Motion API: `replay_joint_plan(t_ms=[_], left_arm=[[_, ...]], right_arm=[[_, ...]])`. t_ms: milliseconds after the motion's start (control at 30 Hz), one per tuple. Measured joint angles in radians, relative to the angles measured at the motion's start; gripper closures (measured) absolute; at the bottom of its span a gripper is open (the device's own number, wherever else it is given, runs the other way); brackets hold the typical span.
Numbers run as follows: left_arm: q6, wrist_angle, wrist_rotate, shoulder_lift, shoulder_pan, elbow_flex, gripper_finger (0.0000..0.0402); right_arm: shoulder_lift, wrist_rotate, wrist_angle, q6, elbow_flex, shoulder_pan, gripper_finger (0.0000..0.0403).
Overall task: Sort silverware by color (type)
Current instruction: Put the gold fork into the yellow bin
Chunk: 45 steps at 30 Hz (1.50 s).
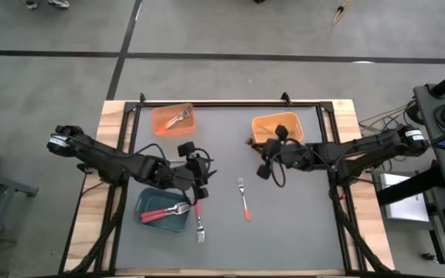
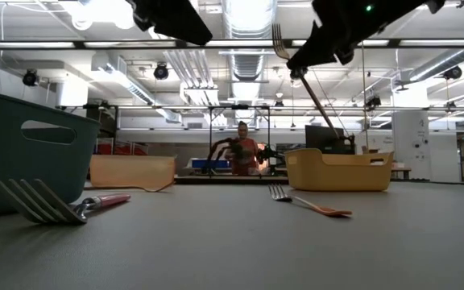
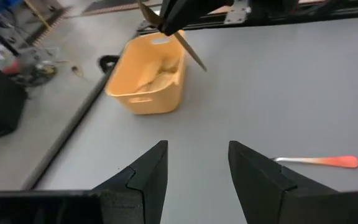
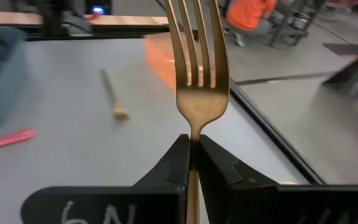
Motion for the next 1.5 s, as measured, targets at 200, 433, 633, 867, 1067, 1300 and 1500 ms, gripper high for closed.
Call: replay_joint_plan(t_ms=[200,433,633,867,1067,1300,1500], left_arm=[[-0.016,0.081,0.016,0.085,-0.014,0.0,0.0251],[0.014,0.165,0.018,0.158,-0.013,0.0,0.0251],[0.149,0.296,0.016,0.151,-0.012,-0.001,0.0251],[0.31,0.469,0.017,0.149,0.016,0.0,0.0251],[0.336,0.577,0.033,0.149,0.066,0.0,0.0251],[0.271,0.602,0.166,0.15,0.137,0.0,0.0251],[0.252,0.6,0.19,0.15,0.147,0.0,0.0256]], right_arm=[[0.0,0.011,0.007,-0.021,0.0,0.074,0.039],[-0.002,0.044,0.009,-0.038,0.023,0.089,0.039],[-0.002,-0.12,0.347,-0.221,0.02,0.125,0.039],[-0.003,-0.215,0.615,-0.305,-0.013,0.126,0.039],[0.028,-0.076,0.676,-0.253,-0.013,0.124,0.039],[0.121,-0.017,0.826,-0.304,-0.014,0.126,0.039],[0.173,0.023,0.911,-0.353,-0.011,0.121,0.039]])
